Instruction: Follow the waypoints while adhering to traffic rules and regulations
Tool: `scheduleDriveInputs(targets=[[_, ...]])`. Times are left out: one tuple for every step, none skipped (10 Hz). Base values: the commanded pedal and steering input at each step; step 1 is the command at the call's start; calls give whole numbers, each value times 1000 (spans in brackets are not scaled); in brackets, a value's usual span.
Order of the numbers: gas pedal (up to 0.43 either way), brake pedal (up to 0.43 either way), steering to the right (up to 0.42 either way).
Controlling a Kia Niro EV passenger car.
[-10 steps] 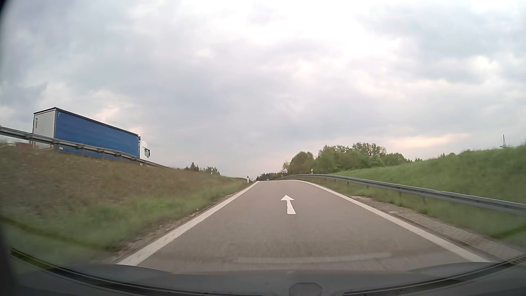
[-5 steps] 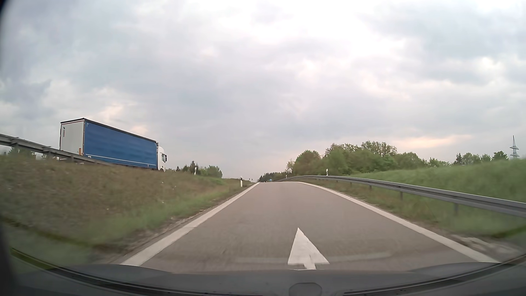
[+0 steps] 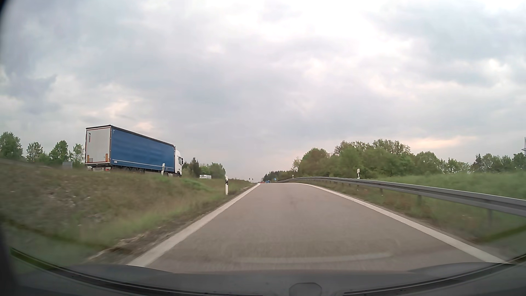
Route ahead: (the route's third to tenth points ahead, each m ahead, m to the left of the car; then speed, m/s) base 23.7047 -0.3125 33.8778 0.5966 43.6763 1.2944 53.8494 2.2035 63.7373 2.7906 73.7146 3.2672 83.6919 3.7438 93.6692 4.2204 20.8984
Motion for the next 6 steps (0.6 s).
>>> scheduleDriveInputs(targets=[[480,0,-11],[469,0,-10],[441,0,-11],[421,0,-10],[398,0,-9],[370,0,-9]])
